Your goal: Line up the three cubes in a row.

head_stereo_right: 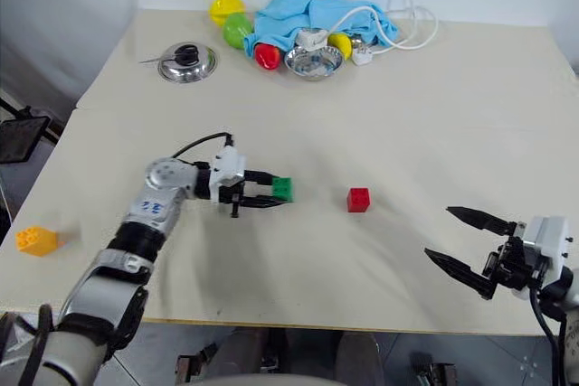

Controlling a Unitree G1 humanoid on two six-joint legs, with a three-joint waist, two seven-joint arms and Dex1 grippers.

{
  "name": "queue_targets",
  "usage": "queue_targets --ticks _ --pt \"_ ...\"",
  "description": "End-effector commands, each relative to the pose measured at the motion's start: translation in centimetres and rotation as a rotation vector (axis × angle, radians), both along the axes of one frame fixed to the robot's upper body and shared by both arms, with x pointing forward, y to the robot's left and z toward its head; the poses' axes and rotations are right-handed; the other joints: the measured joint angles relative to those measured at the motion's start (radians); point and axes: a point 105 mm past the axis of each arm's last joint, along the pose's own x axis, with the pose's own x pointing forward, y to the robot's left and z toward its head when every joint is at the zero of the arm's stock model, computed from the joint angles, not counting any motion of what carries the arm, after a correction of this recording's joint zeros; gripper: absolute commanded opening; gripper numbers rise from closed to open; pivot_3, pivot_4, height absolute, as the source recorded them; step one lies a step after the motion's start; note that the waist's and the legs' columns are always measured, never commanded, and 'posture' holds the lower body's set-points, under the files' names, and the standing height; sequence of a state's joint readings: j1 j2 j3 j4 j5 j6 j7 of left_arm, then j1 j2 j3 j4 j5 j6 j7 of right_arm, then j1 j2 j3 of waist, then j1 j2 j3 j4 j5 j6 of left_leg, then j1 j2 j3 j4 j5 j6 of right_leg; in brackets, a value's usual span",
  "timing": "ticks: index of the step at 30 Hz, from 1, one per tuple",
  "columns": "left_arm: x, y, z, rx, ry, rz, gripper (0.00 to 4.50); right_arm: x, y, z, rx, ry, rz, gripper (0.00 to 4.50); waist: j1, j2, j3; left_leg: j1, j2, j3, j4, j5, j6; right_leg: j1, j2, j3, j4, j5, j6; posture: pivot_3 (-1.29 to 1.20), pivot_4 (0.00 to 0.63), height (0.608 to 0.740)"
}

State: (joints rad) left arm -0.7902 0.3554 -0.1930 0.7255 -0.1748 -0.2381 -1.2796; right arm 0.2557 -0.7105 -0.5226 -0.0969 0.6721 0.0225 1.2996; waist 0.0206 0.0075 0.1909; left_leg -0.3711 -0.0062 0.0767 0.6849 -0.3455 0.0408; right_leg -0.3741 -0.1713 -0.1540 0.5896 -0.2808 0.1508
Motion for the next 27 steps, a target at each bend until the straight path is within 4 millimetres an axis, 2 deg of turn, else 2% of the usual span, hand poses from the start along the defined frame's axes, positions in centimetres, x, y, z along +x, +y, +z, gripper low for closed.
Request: queue_targets --ticks 1,12,14,15,18,22,27 --pt "0.5 -0.1 -0.3 0.055 -0.013 -0.023 1.48 -0.5 0.8 0.8 0.016 -0.055 0.01 4.5 -0.002 0.0 0.0 0.0 0.001 0.0 0.0 0.0 0.0 -0.001 0.001 0.0 0.0 0.0 0.0 0.0 0.15 0.74" --pt "1.2 -1.4 -0.9 0.087 0.031 -0.022 1.48 0.2 2.0 0.7 0.032 -0.071 0.022 4.5 0.008 -0.001 0.0 0.0 0.001 -0.002 0.0 0.0 0.0 -0.001 0.0 0.002 0.0 0.0 0.0 0.0 0.15 0.74" --pt "1.3 -1.7 -0.9 0.075 0.051 -0.014 2.19 0.4 2.2 0.6 0.035 -0.071 0.03 4.5 0.01 -0.001 0.0 0.0 0.001 -0.002 0.001 0.0 0.0 0.0 0.0 0.002 0.001 0.0 0.0 0.0 0.15 0.74" --pt "1.4 -1.7 -0.9 0.071 0.053 -0.006 2.37 0.5 2.3 0.5 0.037 -0.07 0.034 4.5 0.009 -0.001 0.0 0.0 0.001 -0.002 0.001 0.0 0.0 0.0 0.0 0.002 0.001 0.0 0.0 0.0 0.15 0.74" --pt "1.7 -1.5 0.4 -0.007 0.028 0.012 3.28 0.8 2.8 0.5 0.043 -0.074 0.058 4.5 0.005 -0.001 0.0 0.0 0.001 -0.002 0.001 0.0 0.001 -0.001 0.0 0.002 0.001 0.0 0.0 0.0 0.15 0.74" --pt "1.0 1.1 3.2 -0.095 -0.063 0.011 4.43 1.8 3.6 0.8 0.055 -0.087 0.102 4.5 -0.007 -0.001 0.0 -0.001 0.003 -0.002 0.001 0.0 0.0 -0.001 0.0 0.003 0.001 0.0 0.0 0.0 0.15 0.74" --pt "-1.7 7.1 6.1 -0.228 -0.16 0.202 4.47 3.5 4.8 1.3 0.068 -0.102 0.156 4.5 -0.033 0.0 0.0 0.001 0.005 -0.002 0.001 0.0 0.0 -0.001 0.001 0.004 0.002 0.0 0.0 0.0 0.15 0.74"
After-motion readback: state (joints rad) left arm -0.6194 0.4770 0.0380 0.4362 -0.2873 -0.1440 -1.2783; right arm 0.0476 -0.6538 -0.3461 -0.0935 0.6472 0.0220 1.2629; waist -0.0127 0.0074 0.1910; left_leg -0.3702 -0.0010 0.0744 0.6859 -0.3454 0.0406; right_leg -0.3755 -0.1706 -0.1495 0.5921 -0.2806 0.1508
